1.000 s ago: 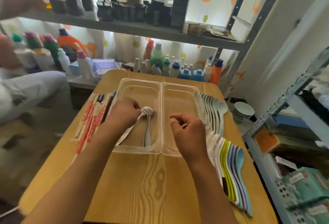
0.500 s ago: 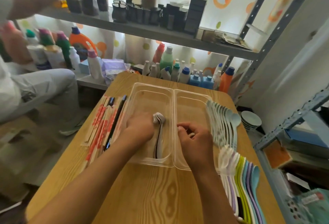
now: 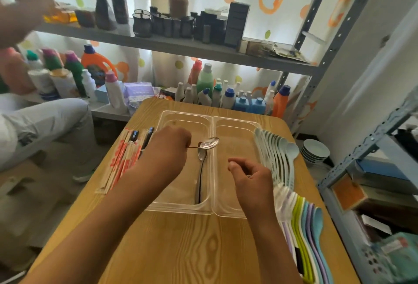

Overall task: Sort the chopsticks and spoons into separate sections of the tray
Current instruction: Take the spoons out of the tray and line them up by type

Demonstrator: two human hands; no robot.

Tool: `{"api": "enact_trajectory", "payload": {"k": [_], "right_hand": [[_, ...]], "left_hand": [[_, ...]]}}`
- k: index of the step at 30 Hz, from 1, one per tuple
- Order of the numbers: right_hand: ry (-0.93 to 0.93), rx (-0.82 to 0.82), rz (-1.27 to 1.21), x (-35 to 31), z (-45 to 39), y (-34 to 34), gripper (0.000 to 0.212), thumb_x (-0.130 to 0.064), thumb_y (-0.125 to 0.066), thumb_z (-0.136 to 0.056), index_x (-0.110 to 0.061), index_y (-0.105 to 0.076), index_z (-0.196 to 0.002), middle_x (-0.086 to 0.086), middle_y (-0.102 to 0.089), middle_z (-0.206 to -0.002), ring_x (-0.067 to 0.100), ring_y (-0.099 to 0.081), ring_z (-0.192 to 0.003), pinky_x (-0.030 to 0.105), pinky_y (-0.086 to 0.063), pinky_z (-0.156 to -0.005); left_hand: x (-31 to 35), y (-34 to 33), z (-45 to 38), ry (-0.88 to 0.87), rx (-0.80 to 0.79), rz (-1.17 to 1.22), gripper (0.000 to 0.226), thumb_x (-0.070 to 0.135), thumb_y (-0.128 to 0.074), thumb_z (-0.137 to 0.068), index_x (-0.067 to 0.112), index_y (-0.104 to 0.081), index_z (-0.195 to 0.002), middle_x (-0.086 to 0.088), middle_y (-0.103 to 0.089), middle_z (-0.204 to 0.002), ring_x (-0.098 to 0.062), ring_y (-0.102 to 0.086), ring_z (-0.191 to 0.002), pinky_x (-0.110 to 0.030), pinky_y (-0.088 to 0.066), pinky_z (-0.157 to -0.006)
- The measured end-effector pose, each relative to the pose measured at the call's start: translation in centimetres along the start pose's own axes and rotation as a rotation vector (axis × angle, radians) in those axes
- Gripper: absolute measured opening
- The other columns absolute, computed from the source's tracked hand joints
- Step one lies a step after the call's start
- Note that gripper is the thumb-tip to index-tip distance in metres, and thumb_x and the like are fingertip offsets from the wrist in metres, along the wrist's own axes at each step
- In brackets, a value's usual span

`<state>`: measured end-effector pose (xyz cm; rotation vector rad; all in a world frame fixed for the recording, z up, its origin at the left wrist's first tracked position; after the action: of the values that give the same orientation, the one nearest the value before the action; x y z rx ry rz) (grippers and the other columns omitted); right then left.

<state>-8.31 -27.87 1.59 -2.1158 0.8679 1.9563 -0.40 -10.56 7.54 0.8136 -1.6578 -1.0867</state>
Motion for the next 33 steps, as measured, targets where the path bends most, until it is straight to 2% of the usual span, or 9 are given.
{"api": "enact_trajectory", "payload": {"k": [6, 9, 11, 15, 18, 24, 28, 30, 33], "right_hand": [[-0.098, -0.039, -0.127, -0.5, -0.3, 2.6, 0.009, -0.018, -0.064, -0.093, -0.018, -0.073, -0.095, -0.002, -0.072, -0.073, 0.006, -0.061, -0.058, 0.024, -0.05, -0.054], [-0.082, -0.094, -0.067, -0.6, 0.8, 4.0, 0.012, -0.006, -0.067, -0.088, -0.015, -0.075, -0.091, -0.007, -0.067, -0.058, 0.003, -0.056, -0.05, 0.019, -0.046, -0.051], [-0.074, -0.093, -0.075, -0.6, 2.0, 4.7, 0.013, -0.006, -0.066, -0.088, -0.015, -0.076, -0.088, -0.005, -0.067, -0.059, 0.005, -0.056, -0.051, 0.021, -0.045, -0.052], [-0.063, -0.096, -0.15, -0.4, 5.0, 5.8, 0.02, -0.022, -0.063, -0.094, -0.011, -0.076, -0.085, 0.001, -0.066, -0.062, 0.011, -0.055, -0.055, 0.023, -0.044, -0.05], [-0.027, -0.136, -0.106, 0.4, 7.6, 6.4, 0.006, -0.015, -0.07, -0.089, -0.014, -0.076, -0.088, -0.003, -0.069, -0.064, 0.002, -0.057, -0.054, 0.015, -0.045, -0.053], [-0.013, -0.073, 0.08, 4.2, 10.2, 6.5, 0.012, -0.007, -0.075, -0.083, -0.018, -0.076, -0.088, -0.003, -0.072, -0.07, -0.001, -0.06, -0.054, 0.016, -0.049, -0.053], [0.037, -0.04, 0.236, 5.6, 10.2, 5.9, 0.012, -0.014, -0.075, -0.085, -0.02, -0.078, -0.095, -0.009, -0.074, -0.083, 0.0, -0.067, -0.073, 0.023, -0.056, -0.068], [0.06, -0.021, 0.271, 5.7, 10.1, 6.0, 0.014, -0.016, -0.074, -0.086, -0.019, -0.077, -0.1, -0.011, -0.073, -0.088, 0.0, -0.068, -0.081, 0.02, -0.056, -0.074], [0.088, -0.022, 0.358, 5.7, 9.9, 5.9, 0.016, -0.016, -0.073, -0.087, -0.019, -0.076, -0.103, -0.01, -0.072, -0.093, -0.003, -0.065, -0.086, 0.014, -0.051, -0.079]], "left_hand": [[0.5, 1.1, 6.4, -0.17, -0.038, 0.212, 0.013, 0.014, -0.069, -0.087, 0.024, -0.074, -0.092, 0.013, -0.063, -0.086, -0.001, -0.057, -0.08, -0.014, -0.042, -0.075], [1.0, 0.8, 9.0, -0.189, -0.011, 0.317, 0.014, 0.012, -0.071, -0.084, 0.025, -0.076, -0.09, 0.016, -0.063, -0.082, 0.0, -0.058, -0.079, -0.01, -0.044, -0.07], [1.3, 0.6, 10.3, -0.205, 0.015, 0.369, 0.015, 0.011, -0.072, -0.082, 0.023, -0.076, -0.089, 0.017, -0.063, -0.08, 0.003, -0.057, -0.085, -0.006, -0.044, -0.071], [1.7, -0.3, 12.4, -0.234, 0.01, 0.357, 0.017, 0.01, -0.072, -0.082, 0.023, -0.076, -0.093, 0.019, -0.062, -0.085, 0.008, -0.055, -0.091, -0.003, -0.042, -0.079], [2.0, -1.9, 14.5, -0.226, -0.023, 0.349, 0.018, 0.014, -0.071, -0.084, 0.026, -0.075, -0.096, 0.019, -0.063, -0.09, 0.006, -0.058, -0.085, -0.009, -0.047, -0.078], [1.5, -6.6, 16.9, -0.151, -0.035, 0.322, 0.016, 0.018, -0.073, -0.083, 0.029, -0.074, -0.094, 0.015, -0.065, -0.09, -0.003, -0.058, -0.088, -0.023, -0.048, -0.078], [0.9, -8.8, 16.5, -0.078, -0.045, 0.356, 0.019, 0.019, -0.072, -0.084, 0.032, -0.073, -0.097, 0.017, -0.064, -0.094, 0.001, -0.055, -0.09, -0.013, -0.04, -0.075], [0.8, -9.4, 16.4, -0.086, -0.068, 0.371, 0.019, 0.018, -0.07, -0.085, 0.033, -0.072, -0.097, 0.019, -0.061, -0.094, 0.003, -0.052, -0.09, -0.008, -0.036, -0.072], [0.3, -10.1, 16.3, -0.081, -0.081, 0.372, 0.018, 0.019, -0.067, -0.088, 0.035, -0.071, -0.096, 0.018, -0.062, -0.098, 0.0, -0.053, -0.097, -0.017, -0.041, -0.081]]}}
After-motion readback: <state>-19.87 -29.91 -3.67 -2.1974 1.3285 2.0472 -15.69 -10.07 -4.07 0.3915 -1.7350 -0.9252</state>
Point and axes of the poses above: each hand's wrist, its own z-axis away from the middle knuckle, its own y-axis out of the back of the hand, x = y × z, the point moved 3 cm from there along -z, towards the middle knuckle
